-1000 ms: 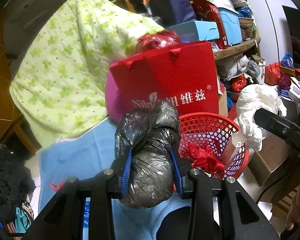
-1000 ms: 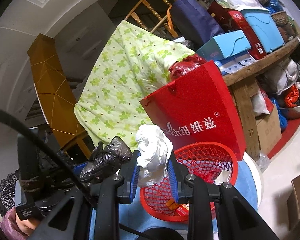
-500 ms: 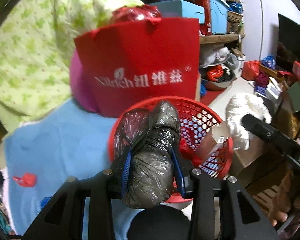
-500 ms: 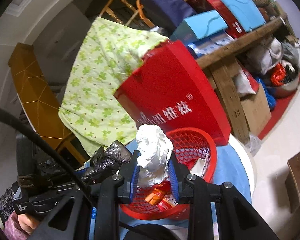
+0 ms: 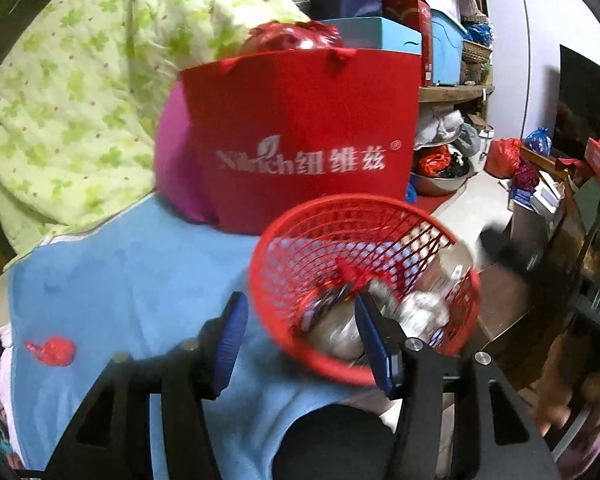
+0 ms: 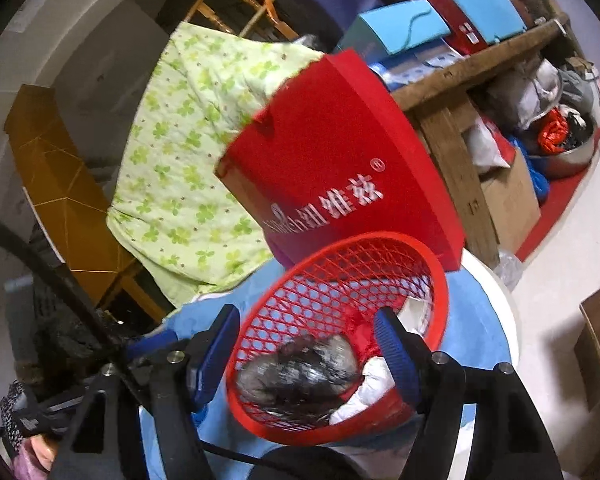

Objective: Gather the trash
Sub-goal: 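Move both tools back over the red and blue bags on the towel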

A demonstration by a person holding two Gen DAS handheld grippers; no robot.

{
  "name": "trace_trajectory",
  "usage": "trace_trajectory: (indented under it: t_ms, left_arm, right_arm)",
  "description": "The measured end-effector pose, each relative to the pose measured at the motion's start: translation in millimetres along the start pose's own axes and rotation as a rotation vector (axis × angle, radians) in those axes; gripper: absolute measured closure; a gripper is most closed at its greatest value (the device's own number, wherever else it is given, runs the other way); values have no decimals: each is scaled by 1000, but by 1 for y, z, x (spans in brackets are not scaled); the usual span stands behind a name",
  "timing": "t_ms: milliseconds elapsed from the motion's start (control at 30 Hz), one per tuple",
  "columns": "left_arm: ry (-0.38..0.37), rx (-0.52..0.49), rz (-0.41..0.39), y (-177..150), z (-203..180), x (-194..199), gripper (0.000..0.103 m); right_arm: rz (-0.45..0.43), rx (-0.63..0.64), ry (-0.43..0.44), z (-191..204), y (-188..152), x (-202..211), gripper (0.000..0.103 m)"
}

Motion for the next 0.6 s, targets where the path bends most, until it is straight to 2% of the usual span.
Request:
trace_trajectory:
  t_ms: [167,300,400,600]
  left_arm:
    - [40,88,43,-42,43,17,46]
    - [140,170,63,-86,92,35,46]
    - [201,270,83,-119,134,49,46]
    - [351,439,100,-179,217,80,46]
  right_arm:
    - [-21,51,43,26,6,7,29]
    - [4,114,90,59,1,4,29]
    - [47,162,133,89,-10,-7,29]
    - [194,233,234,152,-49,-46,29]
Point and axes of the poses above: each gripper's, at about its wrist camera, not at the fingertips, and x roughly against the way its jaws point, z to its left, y to its top, the point moved 7 cm from there along -x, roughly the way its jaws point, and after that the axes turned 1 degree about x, right-handed, at the moved point
